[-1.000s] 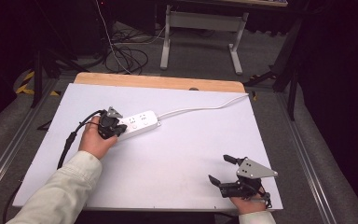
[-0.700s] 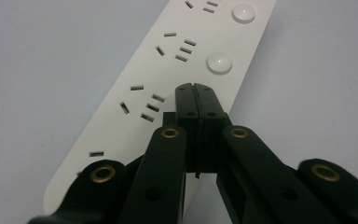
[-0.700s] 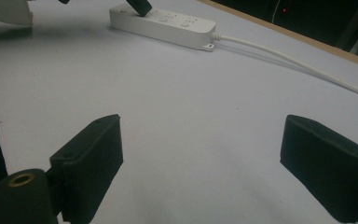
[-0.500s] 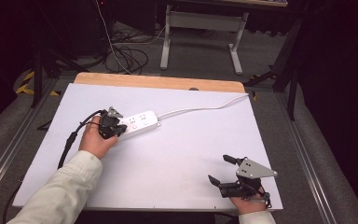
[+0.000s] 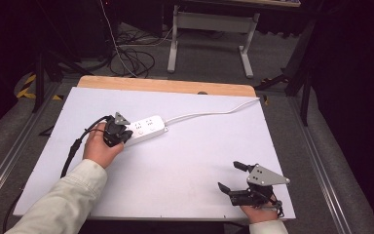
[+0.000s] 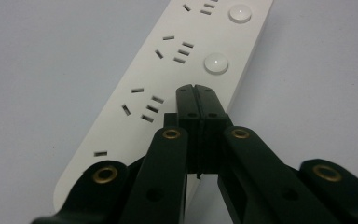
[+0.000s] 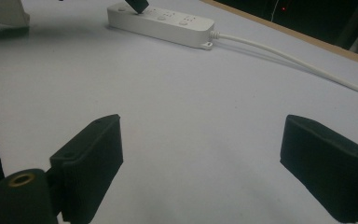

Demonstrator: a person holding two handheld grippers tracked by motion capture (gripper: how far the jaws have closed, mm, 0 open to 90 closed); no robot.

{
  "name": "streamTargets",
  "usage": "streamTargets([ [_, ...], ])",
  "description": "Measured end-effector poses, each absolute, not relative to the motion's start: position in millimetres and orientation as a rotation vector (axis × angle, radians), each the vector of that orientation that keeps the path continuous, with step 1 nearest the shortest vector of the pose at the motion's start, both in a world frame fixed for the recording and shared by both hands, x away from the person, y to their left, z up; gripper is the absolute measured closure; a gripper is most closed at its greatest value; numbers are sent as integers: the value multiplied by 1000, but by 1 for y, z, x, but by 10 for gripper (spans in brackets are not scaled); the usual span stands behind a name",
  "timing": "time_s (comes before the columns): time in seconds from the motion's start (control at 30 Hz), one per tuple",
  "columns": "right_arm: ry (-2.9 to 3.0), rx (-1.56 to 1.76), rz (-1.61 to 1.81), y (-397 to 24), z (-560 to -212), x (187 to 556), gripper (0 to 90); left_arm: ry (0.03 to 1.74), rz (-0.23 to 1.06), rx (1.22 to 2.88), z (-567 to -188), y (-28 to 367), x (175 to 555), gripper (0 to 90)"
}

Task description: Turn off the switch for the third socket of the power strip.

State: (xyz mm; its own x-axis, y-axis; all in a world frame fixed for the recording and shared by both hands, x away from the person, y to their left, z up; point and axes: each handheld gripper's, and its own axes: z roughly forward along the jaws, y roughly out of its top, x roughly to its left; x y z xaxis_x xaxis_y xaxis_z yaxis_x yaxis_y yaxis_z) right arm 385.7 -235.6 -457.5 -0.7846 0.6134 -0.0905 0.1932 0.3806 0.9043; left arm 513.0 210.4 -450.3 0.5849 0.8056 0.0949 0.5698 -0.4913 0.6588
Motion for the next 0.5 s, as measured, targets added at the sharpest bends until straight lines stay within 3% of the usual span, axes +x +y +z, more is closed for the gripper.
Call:
streamTargets([
  [0.5, 2231, 701, 1381, -236, -458, 387, 134, 1052, 475, 2080, -426, 221, 504, 859],
])
